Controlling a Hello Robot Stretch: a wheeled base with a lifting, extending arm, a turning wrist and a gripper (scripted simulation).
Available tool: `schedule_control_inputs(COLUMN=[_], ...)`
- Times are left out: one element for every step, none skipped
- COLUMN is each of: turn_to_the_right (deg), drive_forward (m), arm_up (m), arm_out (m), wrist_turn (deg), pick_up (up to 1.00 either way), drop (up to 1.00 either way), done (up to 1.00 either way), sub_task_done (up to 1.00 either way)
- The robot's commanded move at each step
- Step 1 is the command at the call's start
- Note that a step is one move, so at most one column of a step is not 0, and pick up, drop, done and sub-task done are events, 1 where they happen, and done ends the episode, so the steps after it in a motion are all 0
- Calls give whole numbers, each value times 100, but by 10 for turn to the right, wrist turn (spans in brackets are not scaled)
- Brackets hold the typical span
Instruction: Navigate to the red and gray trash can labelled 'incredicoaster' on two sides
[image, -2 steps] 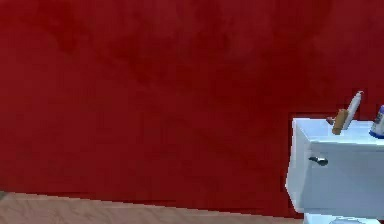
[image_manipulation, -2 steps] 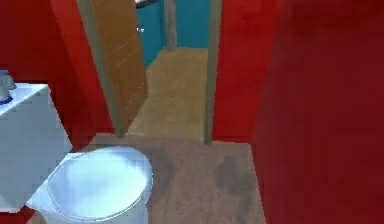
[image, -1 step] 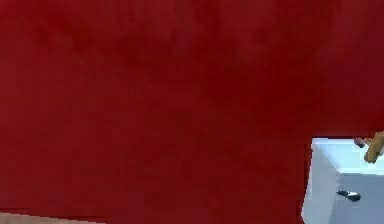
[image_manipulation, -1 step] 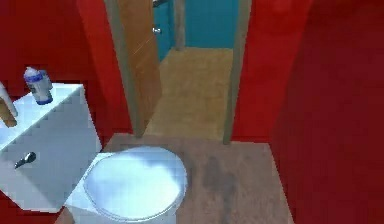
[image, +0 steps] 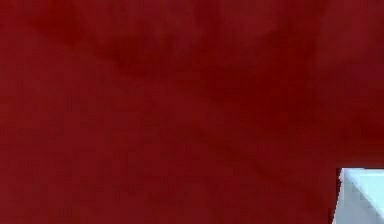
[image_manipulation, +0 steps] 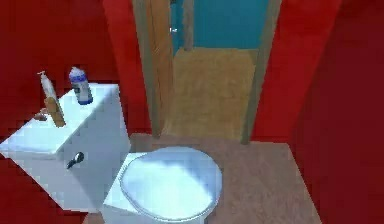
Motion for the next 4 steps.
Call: schedule_control_inputs(turn_to_the_right=[-450,-450,0,-30], drive_forward=[0,0,100,0], arm_up=[0,0,0,0], arm_out=[0,0,0,0], wrist_turn=[0,0,0,0], pick_up=[0,0,0,0], drop=[0,0,0,0], done=[0,0,0,0], sub_task_done=[0,0,0,0])
